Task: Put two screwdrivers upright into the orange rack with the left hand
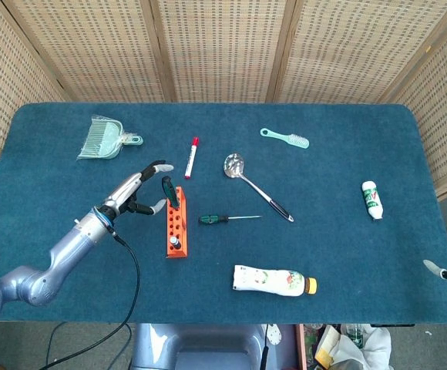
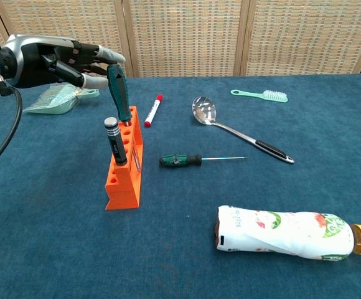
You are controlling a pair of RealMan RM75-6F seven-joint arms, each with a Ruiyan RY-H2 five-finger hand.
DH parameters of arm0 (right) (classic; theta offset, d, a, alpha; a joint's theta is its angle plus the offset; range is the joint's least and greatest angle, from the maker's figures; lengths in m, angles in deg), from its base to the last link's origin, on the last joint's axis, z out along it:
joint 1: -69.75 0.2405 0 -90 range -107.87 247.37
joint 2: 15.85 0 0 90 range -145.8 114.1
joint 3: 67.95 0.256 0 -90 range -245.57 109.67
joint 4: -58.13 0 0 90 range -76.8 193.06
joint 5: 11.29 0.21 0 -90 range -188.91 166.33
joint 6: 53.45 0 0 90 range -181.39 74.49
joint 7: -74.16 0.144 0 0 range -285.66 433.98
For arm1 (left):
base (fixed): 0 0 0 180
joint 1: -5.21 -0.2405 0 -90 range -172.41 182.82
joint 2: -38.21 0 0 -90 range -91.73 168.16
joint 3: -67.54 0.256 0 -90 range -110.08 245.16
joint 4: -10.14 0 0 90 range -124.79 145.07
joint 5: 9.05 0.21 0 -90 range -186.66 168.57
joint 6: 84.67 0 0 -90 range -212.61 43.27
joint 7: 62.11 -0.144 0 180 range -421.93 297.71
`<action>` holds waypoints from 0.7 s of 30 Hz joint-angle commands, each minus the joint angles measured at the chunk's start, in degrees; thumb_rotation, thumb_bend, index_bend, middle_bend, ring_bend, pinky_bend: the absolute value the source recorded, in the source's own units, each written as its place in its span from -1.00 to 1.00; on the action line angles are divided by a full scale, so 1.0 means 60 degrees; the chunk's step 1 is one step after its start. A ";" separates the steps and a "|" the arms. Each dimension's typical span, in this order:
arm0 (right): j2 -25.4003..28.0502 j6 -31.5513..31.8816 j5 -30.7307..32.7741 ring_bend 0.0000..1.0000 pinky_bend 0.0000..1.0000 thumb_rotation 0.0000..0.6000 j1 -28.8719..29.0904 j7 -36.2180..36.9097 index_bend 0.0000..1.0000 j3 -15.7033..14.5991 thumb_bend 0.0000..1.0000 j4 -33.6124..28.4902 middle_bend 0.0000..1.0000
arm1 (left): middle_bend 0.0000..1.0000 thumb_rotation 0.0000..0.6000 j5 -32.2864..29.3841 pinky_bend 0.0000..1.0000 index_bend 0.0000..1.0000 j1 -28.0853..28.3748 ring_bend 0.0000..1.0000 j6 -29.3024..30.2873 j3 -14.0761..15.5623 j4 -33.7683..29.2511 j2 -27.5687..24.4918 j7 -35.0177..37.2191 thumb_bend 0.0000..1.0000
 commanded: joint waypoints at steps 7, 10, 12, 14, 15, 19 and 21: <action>0.0040 0.0157 -0.0144 -1.00 -1.00 1.00 -0.0056 0.0085 -1.00 -0.0036 -1.00 -0.0069 -1.00 | -1.00 1.00 0.1487 -1.00 -1.00 -0.0671 -1.00 0.0258 -0.0329 -0.0961 -0.1618 0.1234 -0.68; 0.0051 0.0163 -0.0163 -1.00 -1.00 1.00 -0.0059 0.0120 -1.00 -0.0044 -1.00 -0.0068 -1.00 | -1.00 1.00 0.1762 -1.00 -1.00 -0.0673 -1.00 0.0263 -0.0314 -0.1075 -0.1995 0.1215 -0.17; 0.0054 0.0162 -0.0174 -1.00 -1.00 1.00 -0.0055 0.0133 -1.00 -0.0047 -1.00 -0.0065 -1.00 | -1.00 1.00 0.1719 -1.00 -1.00 -0.0582 -1.00 0.0137 -0.0309 -0.1174 -0.2182 0.1108 0.65; 0.0052 0.0173 -0.0186 -1.00 -1.00 1.00 -0.0051 0.0123 -1.00 -0.0048 -1.00 -0.0070 -1.00 | -1.00 1.00 0.1487 -1.00 -1.00 -0.0278 -1.00 -0.0265 -0.0282 -0.1245 -0.2450 0.0664 0.98; 0.0051 0.0175 -0.0188 -1.00 -1.00 1.00 -0.0049 0.0113 -1.00 -0.0048 -1.00 -0.0074 -1.00 | -1.00 1.00 0.1311 -1.00 -1.00 -0.0143 -1.00 -0.0409 -0.0268 -0.1262 -0.2510 0.0450 1.00; 0.0045 0.0165 -0.0182 -1.00 -1.00 1.00 -0.0039 0.0071 -1.00 -0.0052 -1.00 -0.0088 -1.00 | -1.00 1.00 0.0515 -1.00 -0.92 0.0334 -1.00 -0.0829 -0.0201 -0.1341 -0.2612 -0.0213 1.00; 0.0039 0.0149 -0.0166 -1.00 -1.00 1.00 -0.0030 0.0056 -1.00 -0.0049 -1.00 -0.0082 -1.00 | -1.00 1.00 -0.0052 -1.00 -0.91 0.0644 -1.00 -0.1062 -0.0140 -0.1357 -0.2587 -0.0515 1.00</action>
